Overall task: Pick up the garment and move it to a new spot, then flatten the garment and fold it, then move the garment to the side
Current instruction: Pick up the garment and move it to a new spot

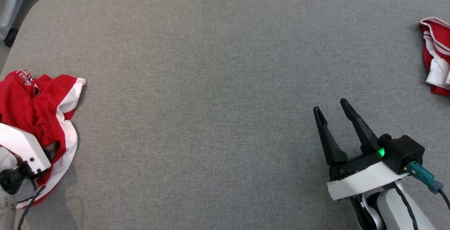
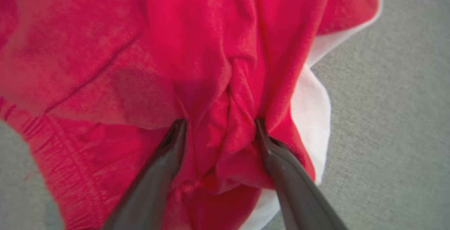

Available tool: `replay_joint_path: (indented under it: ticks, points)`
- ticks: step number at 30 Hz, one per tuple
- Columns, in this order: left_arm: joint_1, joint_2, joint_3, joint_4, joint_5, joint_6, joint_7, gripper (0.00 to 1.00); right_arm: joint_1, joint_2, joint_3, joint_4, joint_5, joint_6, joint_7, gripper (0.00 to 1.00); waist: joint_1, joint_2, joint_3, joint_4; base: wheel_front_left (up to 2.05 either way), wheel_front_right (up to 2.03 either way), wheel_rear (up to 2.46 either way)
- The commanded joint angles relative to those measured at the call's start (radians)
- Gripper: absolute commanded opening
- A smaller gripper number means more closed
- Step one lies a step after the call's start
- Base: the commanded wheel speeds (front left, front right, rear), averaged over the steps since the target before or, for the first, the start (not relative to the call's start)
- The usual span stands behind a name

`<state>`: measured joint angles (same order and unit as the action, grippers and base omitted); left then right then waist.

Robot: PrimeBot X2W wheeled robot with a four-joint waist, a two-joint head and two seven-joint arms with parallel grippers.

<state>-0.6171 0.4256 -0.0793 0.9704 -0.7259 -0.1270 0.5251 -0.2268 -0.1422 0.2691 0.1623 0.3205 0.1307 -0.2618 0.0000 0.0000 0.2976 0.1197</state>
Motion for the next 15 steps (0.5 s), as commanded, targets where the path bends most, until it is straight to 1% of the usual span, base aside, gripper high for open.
replay_joint_path:
  ticks: [1,4,5,7,8,11,13,15]
  points:
    - [0.013,0.004,-0.006,0.006,-0.008,-0.006,0.01,1.0,-0.01,-0.006,-0.002,-0.004,-0.003,0.0,-0.004,1.0,0.0,0.0,0.008,-0.01,0.0,0.0,0.0]
    - [0.028,0.003,-0.039,0.019,-0.043,-0.006,0.039,1.0,-0.012,-0.005,-0.004,0.0,-0.001,0.0,-0.004,1.0,0.0,0.0,0.005,-0.015,0.0,0.0,0.0]
    - [0.03,0.006,-0.046,0.02,-0.052,-0.006,0.04,0.83,-0.012,-0.004,-0.004,0.002,-0.001,0.0,-0.004,1.0,0.0,0.0,0.003,-0.015,0.0,0.0,0.0]
    - [0.03,0.016,-0.062,0.018,-0.062,-0.006,0.025,0.14,-0.01,-0.001,-0.005,0.006,-0.002,0.0,-0.004,1.0,0.0,0.0,-0.003,-0.014,0.0,0.0,0.0]
    - [0.027,0.02,-0.069,0.016,-0.067,-0.006,0.018,0.0,-0.01,0.0,-0.005,0.006,-0.003,0.0,-0.004,1.0,0.0,0.0,-0.006,-0.014,0.0,0.0,0.0]
    - [0.022,0.034,-0.102,-0.002,-0.079,-0.006,0.0,0.0,-0.008,0.003,-0.005,0.01,-0.001,0.0,-0.004,1.0,0.0,0.0,-0.019,-0.012,0.0,0.0,0.0]
    - [0.011,0.059,-0.121,-0.02,-0.074,-0.006,-0.039,0.0,-0.006,0.006,-0.008,0.009,0.001,0.0,-0.004,1.0,0.0,0.0,-0.03,-0.01,0.0,0.0,0.0]
    - [0.0,0.071,-0.147,-0.043,-0.071,-0.005,-0.068,0.0,-0.001,0.009,-0.011,0.009,0.003,0.0,-0.004,1.0,0.0,0.0,-0.044,-0.009,0.0,0.0,0.0]
